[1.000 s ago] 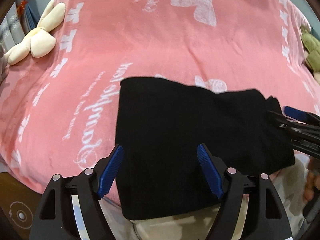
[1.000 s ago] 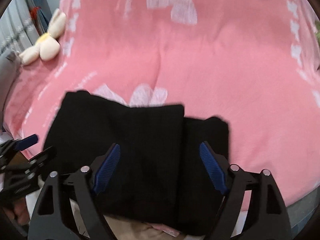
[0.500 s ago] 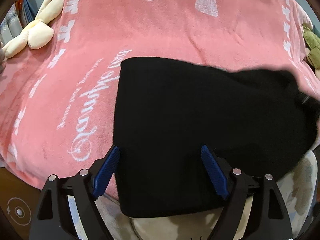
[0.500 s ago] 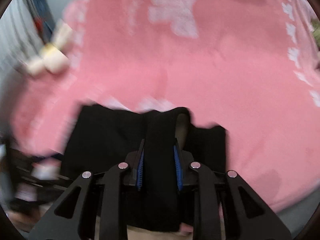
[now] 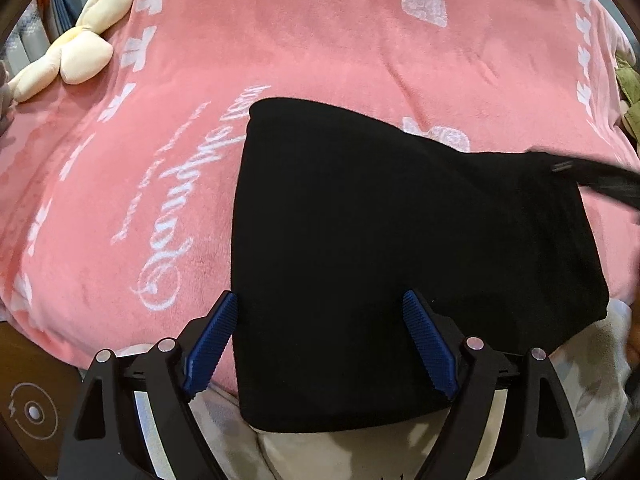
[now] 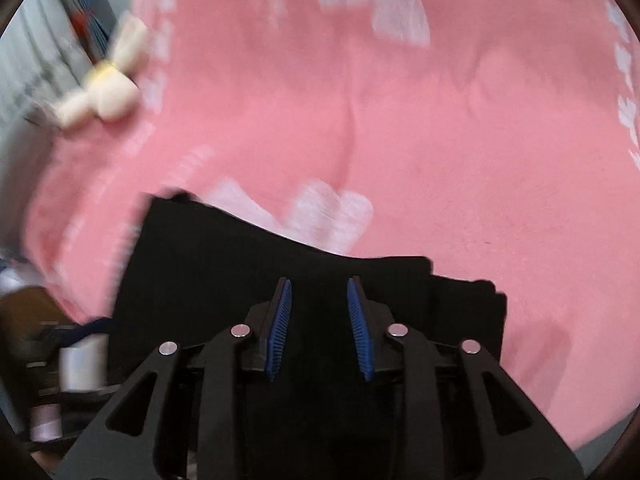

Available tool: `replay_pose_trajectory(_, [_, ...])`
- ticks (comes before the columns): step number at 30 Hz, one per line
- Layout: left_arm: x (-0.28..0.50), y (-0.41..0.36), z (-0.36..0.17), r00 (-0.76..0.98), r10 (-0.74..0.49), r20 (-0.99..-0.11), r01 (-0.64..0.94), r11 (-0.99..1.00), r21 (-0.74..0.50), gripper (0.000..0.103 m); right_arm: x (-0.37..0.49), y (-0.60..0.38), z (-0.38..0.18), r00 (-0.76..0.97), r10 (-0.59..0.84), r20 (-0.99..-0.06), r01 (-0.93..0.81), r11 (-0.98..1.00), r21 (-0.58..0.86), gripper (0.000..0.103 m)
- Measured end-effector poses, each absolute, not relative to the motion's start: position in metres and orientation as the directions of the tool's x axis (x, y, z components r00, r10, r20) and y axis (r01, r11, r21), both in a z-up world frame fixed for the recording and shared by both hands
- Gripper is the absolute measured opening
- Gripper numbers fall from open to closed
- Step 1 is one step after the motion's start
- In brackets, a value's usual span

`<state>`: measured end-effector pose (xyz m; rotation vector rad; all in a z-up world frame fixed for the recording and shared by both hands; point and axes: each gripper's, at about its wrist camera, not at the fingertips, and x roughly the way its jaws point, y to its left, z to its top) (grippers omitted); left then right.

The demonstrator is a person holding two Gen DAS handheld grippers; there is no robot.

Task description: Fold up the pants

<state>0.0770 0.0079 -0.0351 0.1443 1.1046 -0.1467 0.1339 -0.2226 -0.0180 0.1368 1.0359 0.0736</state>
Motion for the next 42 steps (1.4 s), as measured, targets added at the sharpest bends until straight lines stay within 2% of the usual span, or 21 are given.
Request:
replay_pose_trajectory(1, [0.077,0.008,-0.035,0.440,-0.049,-0.897,0.193,0.980,0.041,0.082,0.140,-0.226,-0.025,0.500,0.074,-0.863,0.044,0.993,0.111,0.026])
replay_pose_trajectory(4, [0.076,0.010,-0.033,0.440,-0.053,-0.896,0.200,0.979,0.041,0.082,0.128,-0.248,-0.006,0.553,0.072,-0.830,0.159,0.969,0.190,0.030])
replay_pose_trajectory(8, [0.078,0.009,-0.036,0.432,-0.062,-0.900,0.195,0.980,0.026,0.082,0.086,-0.247,0.019,0.601,0.111,-0.792,0.115,0.968,0.223,0.033])
replay_pose_trajectory(10, [0.079,0.007,-0.038,0.434,-0.056,-0.899,0.196,0.980,0.033,0.084,0.068,-0.248,0.011,0.572,0.142,-0.808,0.107,0.964,0.245,0.037])
replay_pose_trajectory(14, [0.077,0.002,-0.038,0.443,-0.044,-0.895,0.201,0.978,0.051,0.085,0.046,-0.235,-0.017,0.505,0.143,-0.851,0.119,0.965,0.232,0.039])
replay_pose_trajectory(16, [0.076,0.002,-0.038,0.442,-0.040,-0.896,0.199,0.979,0.054,0.085,0.046,-0.228,-0.032,0.475,0.173,-0.863,0.114,0.960,0.255,0.044])
replay_pose_trajectory(17, [0.076,0.002,-0.038,0.443,-0.037,-0.896,0.198,0.979,0.057,0.085,0.047,-0.224,-0.037,0.480,0.170,-0.860,0.110,0.961,0.252,0.043])
replay_pose_trajectory(19, [0.074,0.003,-0.035,0.443,-0.040,-0.896,0.200,0.978,0.055,0.085,0.046,-0.219,-0.030,0.504,0.149,-0.851,0.103,0.968,0.230,0.023])
replay_pose_trajectory(21, [0.072,0.005,-0.031,0.448,-0.044,-0.893,0.199,0.979,0.051,0.085,0.038,-0.221,-0.011,0.551,0.160,-0.819,0.087,0.965,0.248,0.021])
replay_pose_trajectory(22, [0.070,0.006,-0.030,0.451,-0.043,-0.892,0.200,0.978,0.054,0.085,0.034,-0.223,-0.004,0.574,0.149,-0.805,0.087,0.967,0.241,0.009])
replay_pose_trajectory(25, [0.070,0.008,-0.029,0.455,-0.044,-0.890,0.196,0.979,0.052,0.085,0.028,-0.238,0.001,0.592,0.127,-0.796,0.109,0.966,0.235,0.010])
replay_pose_trajectory(27, [0.071,0.007,-0.032,0.445,-0.048,-0.894,0.190,0.981,0.042,0.085,0.036,-0.241,-0.032,0.511,0.103,-0.853,0.111,0.977,0.184,0.016])
replay_pose_trajectory(28, [0.071,0.006,-0.034,0.440,-0.045,-0.897,0.190,0.981,0.044,0.085,0.036,-0.241,-0.037,0.516,0.106,-0.850,0.111,0.976,0.189,0.019])
replay_pose_trajectory(31, [0.070,0.004,-0.037,0.435,-0.031,-0.900,0.204,0.977,0.065,0.085,0.027,-0.240,-0.008,0.584,0.124,-0.802,0.135,0.960,0.247,0.021])
replay_pose_trajectory(36, [0.072,0.006,-0.042,0.424,-0.028,-0.905,0.195,0.979,0.060,0.086,0.056,-0.220,0.029,0.643,0.186,-0.743,0.009,0.968,0.250,0.021])
replay_pose_trajectory(39, [0.073,0.004,-0.043,0.426,-0.023,-0.904,0.194,0.979,0.067,0.086,0.098,-0.216,0.001,0.580,0.178,-0.795,-0.018,0.978,0.206,0.021])
replay_pose_trajectory(40, [0.073,0.004,-0.042,0.427,-0.023,-0.904,0.196,0.978,0.068,0.086,0.119,-0.220,-0.025,0.521,0.132,-0.843,0.003,0.988,0.156,0.019])
replay_pose_trajectory(41, [0.073,0.003,-0.042,0.427,-0.026,-0.904,0.196,0.978,0.065,0.086,0.127,-0.226,-0.036,0.509,0.098,-0.855,0.027,0.991,0.130,0.019])
replay_pose_trajectory(42, [0.072,0.003,-0.042,0.427,-0.034,-0.904,0.201,0.978,0.058,0.086,0.129,-0.232,-0.035,0.533,0.122,-0.838,0.043,0.984,0.171,0.019])
